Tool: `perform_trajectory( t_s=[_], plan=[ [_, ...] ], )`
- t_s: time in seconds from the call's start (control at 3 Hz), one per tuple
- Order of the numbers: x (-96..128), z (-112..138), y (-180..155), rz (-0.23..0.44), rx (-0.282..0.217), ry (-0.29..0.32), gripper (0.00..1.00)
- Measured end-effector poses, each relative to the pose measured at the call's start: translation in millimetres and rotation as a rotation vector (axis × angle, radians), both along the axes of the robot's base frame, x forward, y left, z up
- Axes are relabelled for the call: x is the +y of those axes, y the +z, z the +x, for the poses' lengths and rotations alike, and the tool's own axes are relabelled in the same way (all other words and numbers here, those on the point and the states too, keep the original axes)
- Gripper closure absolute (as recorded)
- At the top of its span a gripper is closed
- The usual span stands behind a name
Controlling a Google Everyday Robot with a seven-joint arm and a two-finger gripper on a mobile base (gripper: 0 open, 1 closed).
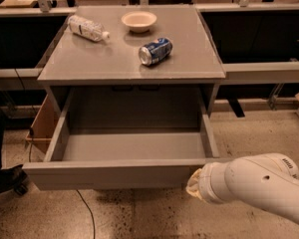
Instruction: Close top drawer
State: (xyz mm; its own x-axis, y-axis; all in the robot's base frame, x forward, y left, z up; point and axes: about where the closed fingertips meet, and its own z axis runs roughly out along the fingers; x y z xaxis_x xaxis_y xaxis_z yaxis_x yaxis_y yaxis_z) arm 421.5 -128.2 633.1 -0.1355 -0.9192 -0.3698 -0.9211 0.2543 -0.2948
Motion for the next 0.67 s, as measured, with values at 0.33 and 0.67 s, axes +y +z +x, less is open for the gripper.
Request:
perform_trajectory(
  t_s=[0.33,0.67],
  plan=[
    [13.6,34.2,-0.8,0.032,-0.054,-0.006,1.00],
    [14.6,36.6,-0.9,0.035,-0.060,-0.006,1.00]
  ],
)
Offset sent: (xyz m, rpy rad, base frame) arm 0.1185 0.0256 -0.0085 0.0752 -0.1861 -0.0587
